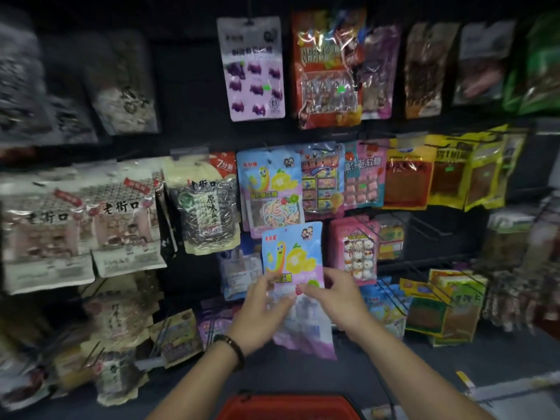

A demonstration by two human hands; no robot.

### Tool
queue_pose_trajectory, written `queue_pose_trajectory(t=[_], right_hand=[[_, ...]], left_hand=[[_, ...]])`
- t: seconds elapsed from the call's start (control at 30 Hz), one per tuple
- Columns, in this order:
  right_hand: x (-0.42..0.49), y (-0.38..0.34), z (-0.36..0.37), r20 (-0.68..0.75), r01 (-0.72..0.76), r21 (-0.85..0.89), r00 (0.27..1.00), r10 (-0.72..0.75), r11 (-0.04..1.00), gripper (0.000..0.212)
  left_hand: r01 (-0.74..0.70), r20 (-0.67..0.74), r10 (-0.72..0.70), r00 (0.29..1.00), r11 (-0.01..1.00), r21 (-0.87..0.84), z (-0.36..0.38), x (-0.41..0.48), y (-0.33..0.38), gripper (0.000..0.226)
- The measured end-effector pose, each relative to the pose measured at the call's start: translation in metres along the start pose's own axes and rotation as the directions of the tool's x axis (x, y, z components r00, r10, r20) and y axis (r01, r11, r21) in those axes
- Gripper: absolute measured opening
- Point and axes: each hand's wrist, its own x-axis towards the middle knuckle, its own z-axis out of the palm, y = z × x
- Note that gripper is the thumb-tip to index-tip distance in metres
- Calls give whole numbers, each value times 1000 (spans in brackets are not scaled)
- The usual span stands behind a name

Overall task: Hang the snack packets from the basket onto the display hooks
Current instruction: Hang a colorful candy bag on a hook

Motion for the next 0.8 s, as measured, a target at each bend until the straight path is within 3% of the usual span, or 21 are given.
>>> queue_pose_trajectory(t=[0.1, 0.17, 0.23, 0.3, 0.4, 0.47, 0.53, 0.6, 0.7, 0.8], right_hand=[[0, -29, 8, 135, 91, -95, 988, -77, 991, 20], [-1, -42, 11, 218, 129, -103, 970, -104, 986, 18], [5, -46, 9, 210, 189, -129, 965, -159, 973, 31], [14, -45, 6, 179, 241, -232, 963, -202, 942, 38], [28, -46, -5, 111, 260, -435, 966, -235, 862, 52], [36, -51, -13, 137, 244, -407, 969, -206, 880, 63], [48, -55, -17, 198, 250, -369, 962, -187, 895, 78], [61, -56, -18, 241, 274, -339, 950, -199, 900, 90], [80, -62, -15, 216, 234, -238, 959, -183, 943, 95], [96, -67, -12, 204, 236, -268, 961, -185, 934, 96]], left_hand=[[66, 57, -49, 997, 934, -351, 4, 4, 33, 38], [53, 40, -37, 999, 861, -506, 0, 10, 41, 34], [55, -6, -73, 997, 795, -604, -9, 20, 35, 29], [70, -65, -134, 989, 806, -587, -21, 30, 29, 28], [105, -45, -163, 986, 801, -590, -39, 40, 25, 29], [126, -23, -175, 984, 785, -606, -50, 47, 25, 25], [59, -55, -110, 992, 818, -572, -59, 55, 28, 25], [-37, -127, -31, 991, 863, -503, -66, 64, 35, 42], [-172, -204, 107, 973, 927, -334, -73, 74, 50, 90], [-265, -193, 235, 953, 953, -146, -79, 90, 59, 92]])
